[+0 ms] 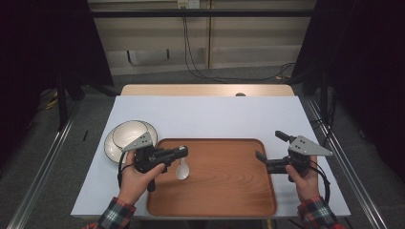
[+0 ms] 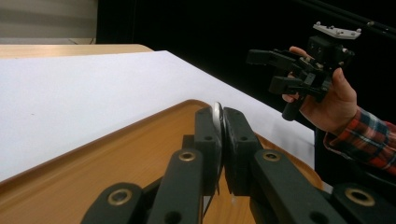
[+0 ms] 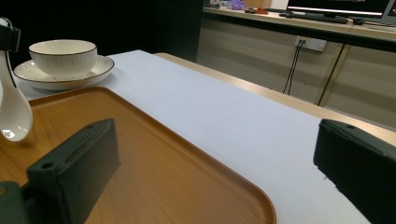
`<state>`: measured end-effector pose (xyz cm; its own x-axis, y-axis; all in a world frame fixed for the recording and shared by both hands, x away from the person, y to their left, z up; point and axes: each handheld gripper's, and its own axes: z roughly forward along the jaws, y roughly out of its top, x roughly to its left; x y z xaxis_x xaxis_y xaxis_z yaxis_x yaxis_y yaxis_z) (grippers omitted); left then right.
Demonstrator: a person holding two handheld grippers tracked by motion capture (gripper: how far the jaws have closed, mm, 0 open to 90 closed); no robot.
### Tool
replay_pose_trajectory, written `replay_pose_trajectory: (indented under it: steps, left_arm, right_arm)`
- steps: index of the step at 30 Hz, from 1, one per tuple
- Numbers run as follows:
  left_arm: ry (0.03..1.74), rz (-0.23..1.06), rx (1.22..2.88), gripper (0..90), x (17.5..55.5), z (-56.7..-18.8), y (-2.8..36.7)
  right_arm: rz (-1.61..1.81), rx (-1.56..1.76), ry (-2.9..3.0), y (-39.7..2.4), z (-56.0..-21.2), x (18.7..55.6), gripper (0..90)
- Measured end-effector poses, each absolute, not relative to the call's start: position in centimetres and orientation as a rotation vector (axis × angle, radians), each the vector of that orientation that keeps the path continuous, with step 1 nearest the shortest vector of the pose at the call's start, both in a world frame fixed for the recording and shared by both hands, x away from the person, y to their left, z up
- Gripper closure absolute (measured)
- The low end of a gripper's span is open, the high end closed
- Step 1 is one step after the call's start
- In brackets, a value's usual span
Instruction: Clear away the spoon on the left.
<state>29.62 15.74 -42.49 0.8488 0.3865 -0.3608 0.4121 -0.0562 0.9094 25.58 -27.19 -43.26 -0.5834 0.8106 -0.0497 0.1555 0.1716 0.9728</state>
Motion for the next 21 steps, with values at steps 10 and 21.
replay_pose_trajectory:
  steps: [10,21]
  left_arm:
    - [0.624,-0.060,1.663,85.1,29.23,-42.75,15.34]
    - [0.630,-0.083,1.672,85.1,29.12,-43.43,15.22]
  right_arm:
    - [1.440,0.911,1.867,-27.18,-43.27,25.58,0.0]
    - [1.438,0.911,1.867,-27.19,-43.28,25.59,0.0]
